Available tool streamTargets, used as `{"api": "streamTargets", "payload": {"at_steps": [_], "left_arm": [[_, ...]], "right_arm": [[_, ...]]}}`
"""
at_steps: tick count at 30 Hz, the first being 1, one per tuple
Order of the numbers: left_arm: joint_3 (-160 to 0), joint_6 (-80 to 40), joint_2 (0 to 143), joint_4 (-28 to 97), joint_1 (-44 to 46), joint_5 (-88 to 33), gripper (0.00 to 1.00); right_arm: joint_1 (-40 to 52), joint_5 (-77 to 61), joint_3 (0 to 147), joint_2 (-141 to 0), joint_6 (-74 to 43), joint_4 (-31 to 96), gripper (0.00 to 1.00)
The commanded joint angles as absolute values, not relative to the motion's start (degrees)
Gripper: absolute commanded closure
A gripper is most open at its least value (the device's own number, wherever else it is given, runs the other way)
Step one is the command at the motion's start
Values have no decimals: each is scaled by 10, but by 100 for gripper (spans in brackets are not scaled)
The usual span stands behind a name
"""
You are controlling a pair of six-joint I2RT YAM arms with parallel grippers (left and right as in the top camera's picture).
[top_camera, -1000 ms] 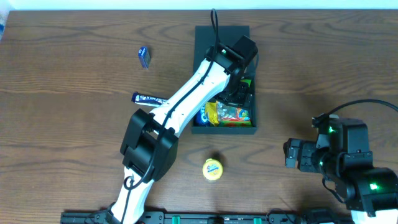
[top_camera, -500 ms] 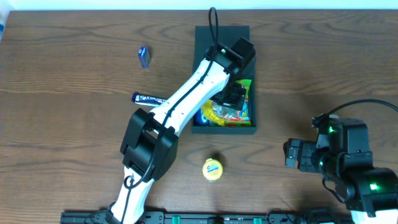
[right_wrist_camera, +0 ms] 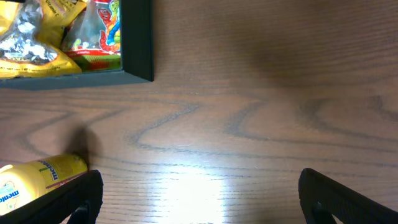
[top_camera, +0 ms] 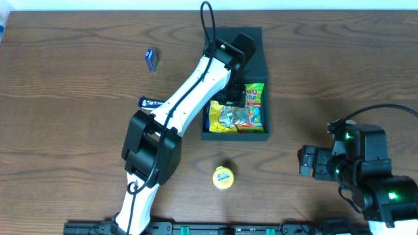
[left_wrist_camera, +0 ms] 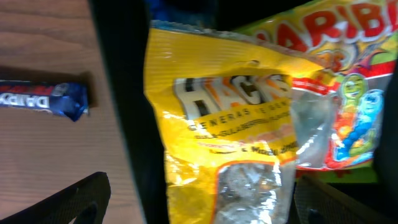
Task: Pack container
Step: 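Lower the Hacks bag into the box beside the Haribo bag, then open the left gripper to release the Hacks bag and rise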
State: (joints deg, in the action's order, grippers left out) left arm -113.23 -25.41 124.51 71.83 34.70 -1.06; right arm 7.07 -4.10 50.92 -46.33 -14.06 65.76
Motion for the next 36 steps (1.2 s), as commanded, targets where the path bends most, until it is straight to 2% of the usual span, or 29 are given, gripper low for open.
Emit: {"api": "streamTargets", "payload": {"at_steps": [1, 4, 14, 23, 36], "left_arm": [[-1143, -216, 1221, 697, 359, -102, 5], [-1142, -201, 1223, 678, 372, -151, 5], [-1141, -192, 1225, 667, 407, -183, 5], [-1120, -193, 1225, 630, 423, -173, 5], [-1062, -199, 1225, 591, 392, -125, 5]], "right_arm": [[66, -41, 509, -460, -147, 658, 1], [66, -41, 509, -460, -147, 658, 1], [66, -41, 509, -460, -147, 658, 1], [66, -41, 509, -460, -147, 658, 1], [66, -41, 509, -460, -147, 658, 1]]}}
